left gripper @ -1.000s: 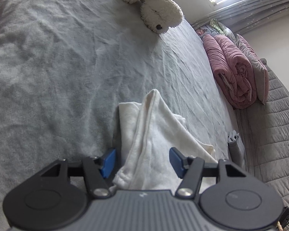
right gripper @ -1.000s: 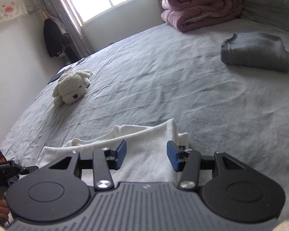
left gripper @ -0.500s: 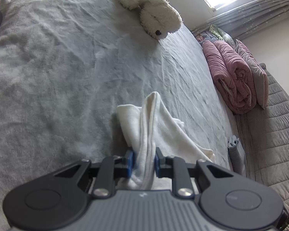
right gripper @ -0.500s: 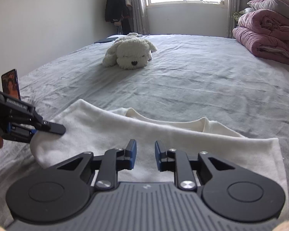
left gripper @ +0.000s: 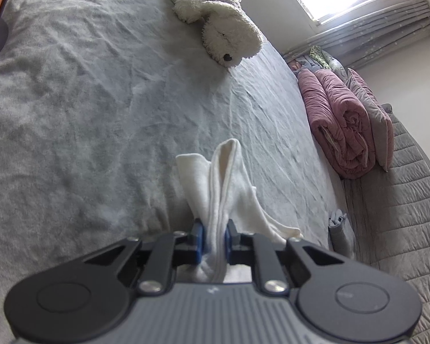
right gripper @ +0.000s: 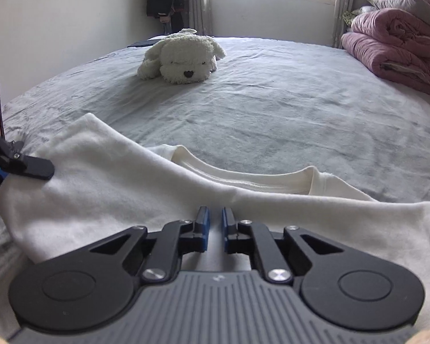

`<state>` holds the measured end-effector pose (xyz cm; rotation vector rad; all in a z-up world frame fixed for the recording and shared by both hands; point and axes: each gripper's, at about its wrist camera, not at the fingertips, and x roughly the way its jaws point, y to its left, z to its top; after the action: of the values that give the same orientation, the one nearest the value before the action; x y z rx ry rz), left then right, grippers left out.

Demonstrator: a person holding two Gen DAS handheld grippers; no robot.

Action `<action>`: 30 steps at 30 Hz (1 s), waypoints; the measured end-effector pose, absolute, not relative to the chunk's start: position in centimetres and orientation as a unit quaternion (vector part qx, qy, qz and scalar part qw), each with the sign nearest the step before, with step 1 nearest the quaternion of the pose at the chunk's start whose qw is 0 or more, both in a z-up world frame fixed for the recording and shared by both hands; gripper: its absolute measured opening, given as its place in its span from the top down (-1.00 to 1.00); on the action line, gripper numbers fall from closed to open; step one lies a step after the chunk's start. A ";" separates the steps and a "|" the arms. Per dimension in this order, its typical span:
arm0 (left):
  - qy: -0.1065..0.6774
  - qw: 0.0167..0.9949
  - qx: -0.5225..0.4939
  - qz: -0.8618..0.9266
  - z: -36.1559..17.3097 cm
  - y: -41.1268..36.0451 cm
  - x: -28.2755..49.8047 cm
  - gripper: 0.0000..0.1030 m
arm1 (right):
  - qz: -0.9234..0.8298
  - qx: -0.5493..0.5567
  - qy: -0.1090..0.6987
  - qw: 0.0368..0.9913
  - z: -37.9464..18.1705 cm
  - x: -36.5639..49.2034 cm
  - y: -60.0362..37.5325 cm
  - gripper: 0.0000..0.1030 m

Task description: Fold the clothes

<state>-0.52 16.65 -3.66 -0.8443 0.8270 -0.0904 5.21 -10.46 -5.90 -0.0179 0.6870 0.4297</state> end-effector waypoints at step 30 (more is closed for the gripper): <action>0.416 0.861 -0.294 -0.018 5.3 5.7 1.3 0.75 | 0.264 0.377 0.498 0.735 -6.1 2.7 -19.3 0.46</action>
<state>1.25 5.71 5.29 -0.6162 0.8719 -0.0369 2.70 -19.27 -6.08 0.8276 1.0939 0.5800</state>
